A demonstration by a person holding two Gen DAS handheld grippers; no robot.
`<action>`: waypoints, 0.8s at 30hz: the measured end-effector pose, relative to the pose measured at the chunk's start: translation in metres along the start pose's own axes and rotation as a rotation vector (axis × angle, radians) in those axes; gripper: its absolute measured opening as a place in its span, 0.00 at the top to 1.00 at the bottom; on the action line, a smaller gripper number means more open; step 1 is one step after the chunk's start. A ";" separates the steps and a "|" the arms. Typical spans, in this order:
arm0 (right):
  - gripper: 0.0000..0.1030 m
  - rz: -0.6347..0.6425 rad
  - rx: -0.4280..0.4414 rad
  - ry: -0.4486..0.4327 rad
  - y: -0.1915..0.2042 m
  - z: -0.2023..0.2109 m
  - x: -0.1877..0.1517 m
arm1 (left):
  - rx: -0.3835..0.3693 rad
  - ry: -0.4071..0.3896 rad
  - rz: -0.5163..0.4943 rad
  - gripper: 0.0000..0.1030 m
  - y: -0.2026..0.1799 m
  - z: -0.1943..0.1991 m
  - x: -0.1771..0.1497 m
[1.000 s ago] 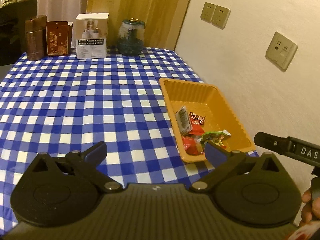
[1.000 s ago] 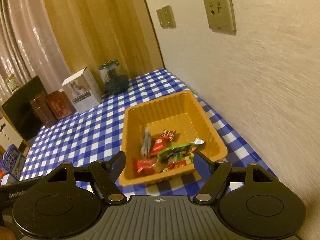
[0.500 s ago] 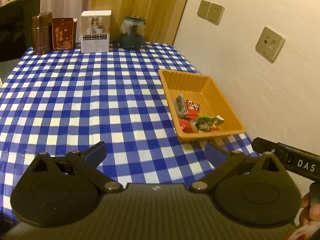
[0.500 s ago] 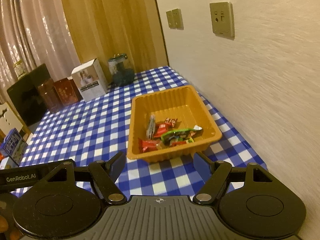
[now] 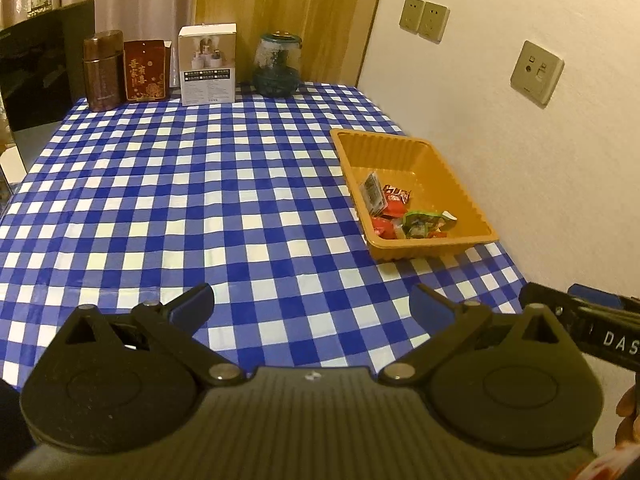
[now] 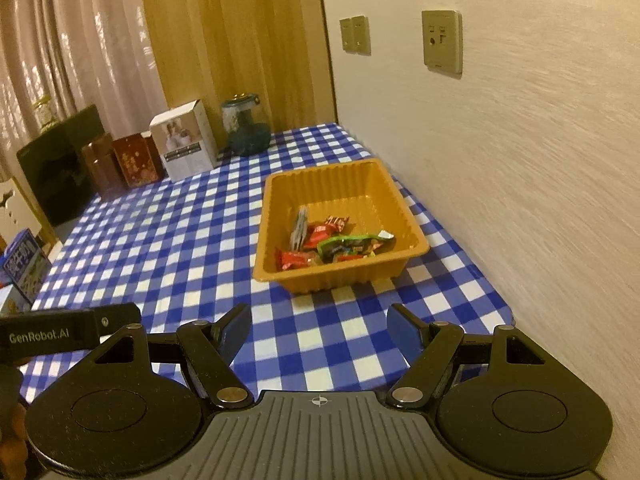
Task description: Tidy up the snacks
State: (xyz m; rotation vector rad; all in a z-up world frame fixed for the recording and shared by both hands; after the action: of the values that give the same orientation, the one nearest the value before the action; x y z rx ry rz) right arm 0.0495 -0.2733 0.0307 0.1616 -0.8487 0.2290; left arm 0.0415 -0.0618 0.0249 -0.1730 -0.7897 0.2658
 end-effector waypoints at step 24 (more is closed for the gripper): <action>0.28 0.040 0.010 -0.028 0.031 0.042 -0.013 | -0.011 -0.038 -0.017 0.00 0.009 0.049 -0.017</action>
State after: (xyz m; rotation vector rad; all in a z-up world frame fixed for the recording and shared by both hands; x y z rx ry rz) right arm 0.0027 -0.2555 0.0503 0.1576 -0.8794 0.2688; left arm -0.0067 -0.0559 0.0451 -0.1719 -0.8300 0.2495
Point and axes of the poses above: each gripper's, at about its wrist camera, not at the fingertips, and z roughly against the way its jaws point, y to its left, x to its top, the point moved 2 cm from there along -z, roughly the way its jaws point, and after that the axes turned 8 degrees about z, right-handed, at the moved point
